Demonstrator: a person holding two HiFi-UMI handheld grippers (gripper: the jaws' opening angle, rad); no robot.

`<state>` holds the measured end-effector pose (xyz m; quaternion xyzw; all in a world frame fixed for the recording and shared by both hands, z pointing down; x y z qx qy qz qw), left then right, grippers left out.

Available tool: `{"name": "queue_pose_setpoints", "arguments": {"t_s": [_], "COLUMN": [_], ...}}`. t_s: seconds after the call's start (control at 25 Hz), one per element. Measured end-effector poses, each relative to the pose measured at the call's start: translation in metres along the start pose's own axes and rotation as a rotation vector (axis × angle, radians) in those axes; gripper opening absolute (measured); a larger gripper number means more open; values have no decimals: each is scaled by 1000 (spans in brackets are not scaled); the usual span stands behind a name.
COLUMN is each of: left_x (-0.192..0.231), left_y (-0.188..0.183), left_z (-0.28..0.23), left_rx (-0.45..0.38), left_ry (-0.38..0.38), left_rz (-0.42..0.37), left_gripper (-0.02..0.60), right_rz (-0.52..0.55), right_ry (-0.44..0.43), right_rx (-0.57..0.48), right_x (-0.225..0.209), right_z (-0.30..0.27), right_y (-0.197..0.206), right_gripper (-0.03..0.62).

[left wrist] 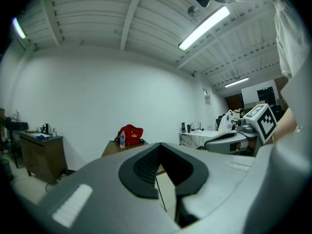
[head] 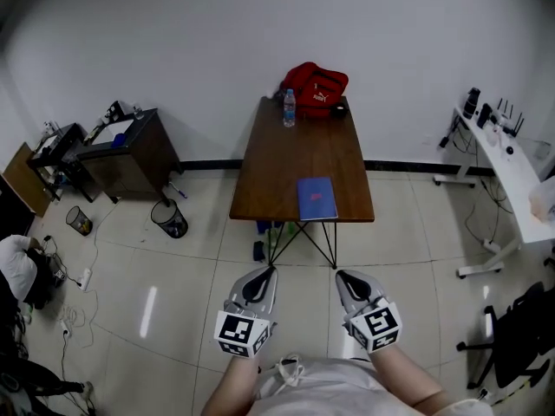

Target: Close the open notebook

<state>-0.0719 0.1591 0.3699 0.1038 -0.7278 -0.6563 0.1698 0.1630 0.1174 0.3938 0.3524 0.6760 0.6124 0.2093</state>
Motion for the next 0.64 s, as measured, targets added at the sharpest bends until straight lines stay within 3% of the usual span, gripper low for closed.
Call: {"name": "queue_pose_setpoints", "arguments": {"t_s": [0.4,0.64], "left_x": [10,16], "left_y": [0,0], "left_z": [8,6], "left_rx": [-4,-19], "left_ry": [-41,-27], "left_rz": [15,44], "left_gripper": [6,6], "right_rz": [-6,3], "right_ry": [4,8], "right_rx": [-7,-6], "right_x": [-3,-3], "right_z": [-6,-11], "right_y": [-2,-6], "right_gripper": [2,2]}}
Point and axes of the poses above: the fingertips, and each gripper's own axes: z backward along the fingers, x to its left, y out of its underside, the point moved 9 cm from there along z, backward along the fingers, and after that the axes turned 7 degrees about z, right-handed, at the moved point
